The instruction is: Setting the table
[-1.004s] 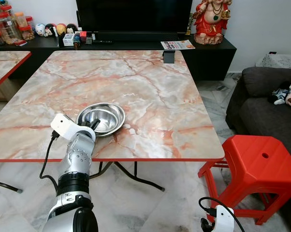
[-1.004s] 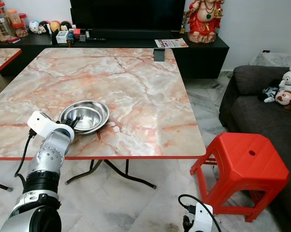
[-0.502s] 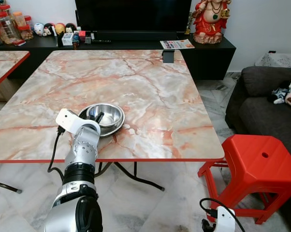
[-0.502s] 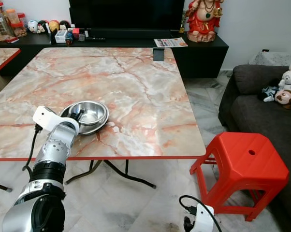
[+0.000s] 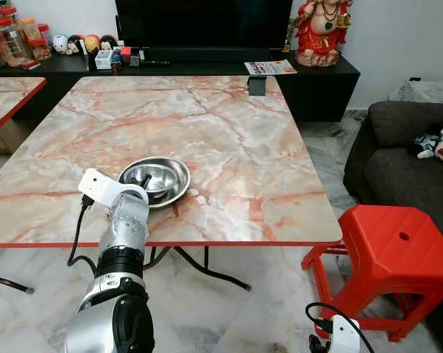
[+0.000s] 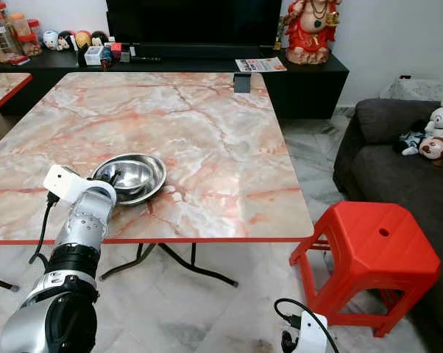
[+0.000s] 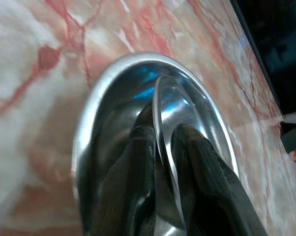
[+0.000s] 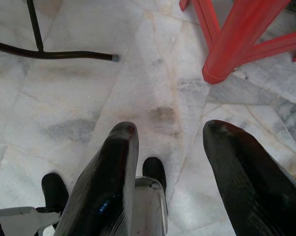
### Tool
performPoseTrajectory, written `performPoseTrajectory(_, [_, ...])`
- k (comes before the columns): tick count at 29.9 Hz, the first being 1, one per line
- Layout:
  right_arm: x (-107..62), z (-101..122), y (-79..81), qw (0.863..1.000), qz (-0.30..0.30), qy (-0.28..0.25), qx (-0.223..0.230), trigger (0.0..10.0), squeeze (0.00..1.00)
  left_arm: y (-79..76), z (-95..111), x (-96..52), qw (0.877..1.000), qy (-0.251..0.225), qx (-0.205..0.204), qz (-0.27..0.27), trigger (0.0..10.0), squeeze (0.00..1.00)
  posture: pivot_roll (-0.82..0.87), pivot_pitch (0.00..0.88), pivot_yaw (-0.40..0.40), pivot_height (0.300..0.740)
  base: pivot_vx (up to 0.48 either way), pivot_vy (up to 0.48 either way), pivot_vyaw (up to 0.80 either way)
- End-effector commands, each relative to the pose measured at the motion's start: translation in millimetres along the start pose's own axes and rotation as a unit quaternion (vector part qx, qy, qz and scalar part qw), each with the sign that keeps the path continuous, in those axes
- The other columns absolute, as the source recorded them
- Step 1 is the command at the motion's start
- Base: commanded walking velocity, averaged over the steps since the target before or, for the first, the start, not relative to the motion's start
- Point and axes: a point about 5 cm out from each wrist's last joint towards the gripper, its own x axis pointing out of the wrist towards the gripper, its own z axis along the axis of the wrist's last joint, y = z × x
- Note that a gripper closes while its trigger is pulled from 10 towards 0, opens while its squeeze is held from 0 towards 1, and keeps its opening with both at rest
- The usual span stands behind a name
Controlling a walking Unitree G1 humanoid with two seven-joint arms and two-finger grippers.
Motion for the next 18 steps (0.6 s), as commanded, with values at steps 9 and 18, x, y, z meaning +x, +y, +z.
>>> performPoseTrajectory(9, [-0.5, -0.2, -2.9, 1.0, -0.007, -0.002, 0.009, 10.0, 0.0, -6.4, 5.0, 0.9, 1.0, -0.005, 0.005, 0.002, 10.0, 0.0, -0.03, 0.0, 0.005, 0.728, 0.0, 0.0, 0.0])
performPoseTrajectory(18, [-0.4, -0.3, -2.1, 1.0, -0.007, -0.003, 0.01, 10.0, 0.0, 2.5, 20.9, -4.5, 0.999, -0.014, 0.04, 0.034, 10.0, 0.0, -0.03, 0.0, 0.005, 0.728, 0.0, 0.0, 0.0])
